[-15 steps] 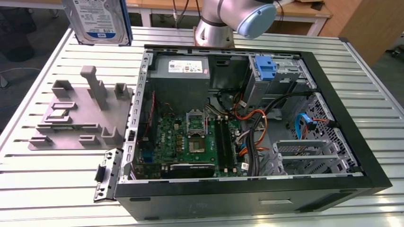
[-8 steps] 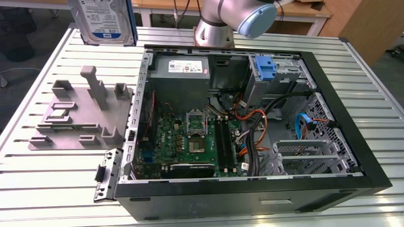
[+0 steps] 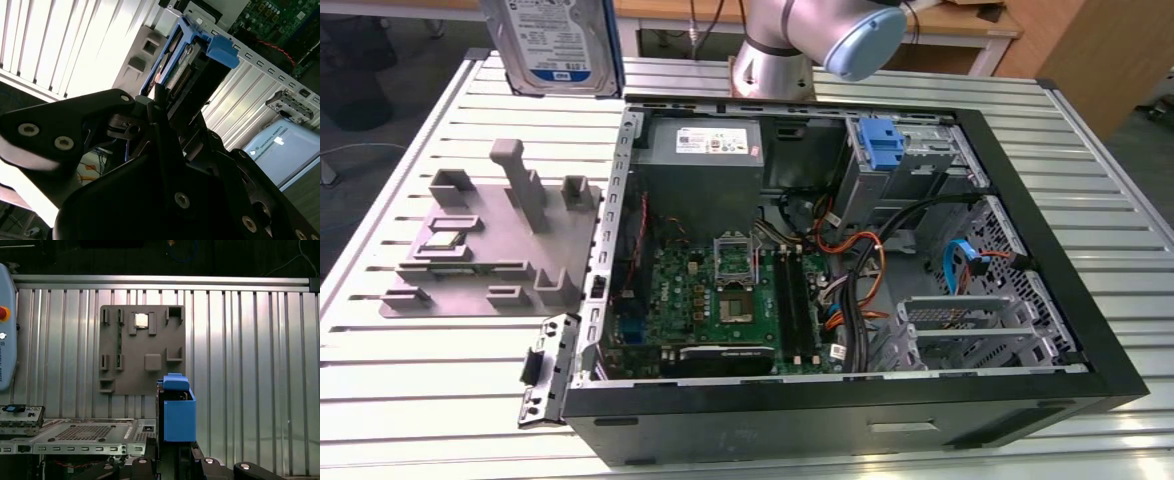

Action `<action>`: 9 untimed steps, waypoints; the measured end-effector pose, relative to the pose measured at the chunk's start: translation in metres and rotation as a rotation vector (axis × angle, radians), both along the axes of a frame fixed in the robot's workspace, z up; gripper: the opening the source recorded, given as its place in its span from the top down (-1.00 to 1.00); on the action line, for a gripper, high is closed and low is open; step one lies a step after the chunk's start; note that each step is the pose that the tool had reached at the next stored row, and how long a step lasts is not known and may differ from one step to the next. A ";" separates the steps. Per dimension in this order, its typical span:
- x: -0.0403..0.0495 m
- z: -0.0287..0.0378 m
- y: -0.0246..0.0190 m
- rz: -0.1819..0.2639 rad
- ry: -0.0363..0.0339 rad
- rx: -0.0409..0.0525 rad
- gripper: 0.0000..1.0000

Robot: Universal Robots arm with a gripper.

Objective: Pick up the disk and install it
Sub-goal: 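Pick up the disk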

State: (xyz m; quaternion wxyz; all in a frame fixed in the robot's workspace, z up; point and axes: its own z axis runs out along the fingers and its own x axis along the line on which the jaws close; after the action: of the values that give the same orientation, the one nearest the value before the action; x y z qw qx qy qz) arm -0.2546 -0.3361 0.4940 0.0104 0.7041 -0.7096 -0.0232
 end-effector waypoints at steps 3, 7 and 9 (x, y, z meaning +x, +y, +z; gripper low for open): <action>0.0049 0.0000 0.0000 0.000 0.0002 -0.0001 0.30; 0.0117 -0.0001 0.0000 0.000 0.0002 0.0000 0.30; 0.0151 -0.0001 0.0000 0.000 0.0004 0.0000 0.30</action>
State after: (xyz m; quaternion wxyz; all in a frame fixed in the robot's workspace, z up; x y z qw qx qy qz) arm -0.2394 -0.3361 0.4939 0.0105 0.7041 -0.7097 -0.0233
